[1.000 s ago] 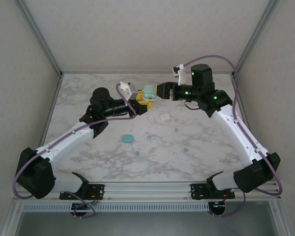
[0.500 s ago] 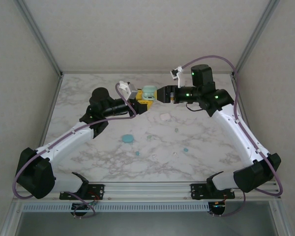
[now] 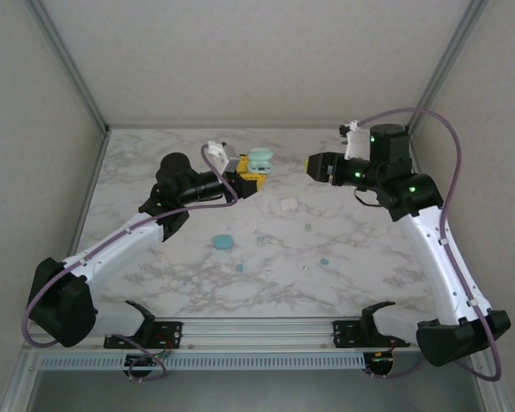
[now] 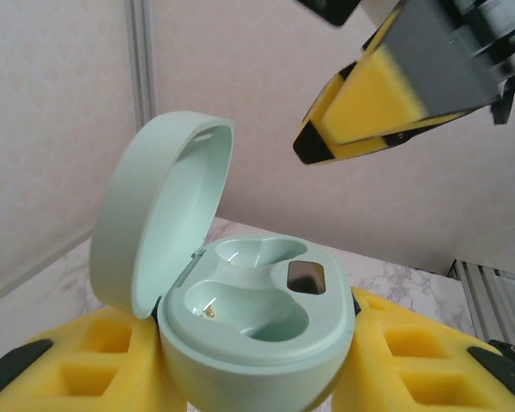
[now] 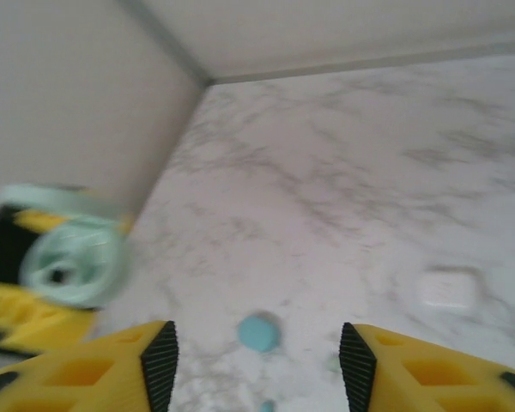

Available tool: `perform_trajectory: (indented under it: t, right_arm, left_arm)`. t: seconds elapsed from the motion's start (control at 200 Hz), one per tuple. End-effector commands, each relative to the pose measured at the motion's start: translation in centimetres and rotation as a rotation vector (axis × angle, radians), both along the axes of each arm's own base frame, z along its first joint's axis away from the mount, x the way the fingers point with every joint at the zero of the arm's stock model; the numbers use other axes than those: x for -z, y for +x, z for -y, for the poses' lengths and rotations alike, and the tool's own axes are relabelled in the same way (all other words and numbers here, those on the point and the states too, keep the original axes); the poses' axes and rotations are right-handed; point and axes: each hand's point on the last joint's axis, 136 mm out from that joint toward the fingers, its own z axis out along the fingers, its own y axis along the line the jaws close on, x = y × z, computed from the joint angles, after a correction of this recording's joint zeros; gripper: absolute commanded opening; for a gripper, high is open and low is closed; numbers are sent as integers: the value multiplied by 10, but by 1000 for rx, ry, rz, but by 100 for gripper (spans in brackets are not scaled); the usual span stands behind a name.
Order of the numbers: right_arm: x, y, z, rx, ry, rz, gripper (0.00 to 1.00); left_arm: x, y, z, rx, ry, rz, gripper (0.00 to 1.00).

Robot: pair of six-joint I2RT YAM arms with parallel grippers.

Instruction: Insert wireless bluetooth earbuds into charging case

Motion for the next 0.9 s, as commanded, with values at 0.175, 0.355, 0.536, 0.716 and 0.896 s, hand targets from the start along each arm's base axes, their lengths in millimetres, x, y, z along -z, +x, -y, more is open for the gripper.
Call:
perform_trajectory:
  t: [0.175,0.355,0.536,0.716,0.896]
  right_arm:
    - [194,22,47,175,-323,-588,46]
    - [247,29,42,159,-439,-720,44]
    - [273,30,27,114,-501,-777,41]
    - [293,31,27,117,-582,-796,40]
    - [301,29,26,112,-610,-800,39]
  left_arm:
    - [-26,-8,-3,5,-40,66,31]
    - [-25,-10,-3,7,-37,65,31]
    - [-25,-11,-5,1,-34,65,31]
    - [-24,-11,-4,3,-34,64,31]
    - [-24,-11,-4,4,-31,65,31]
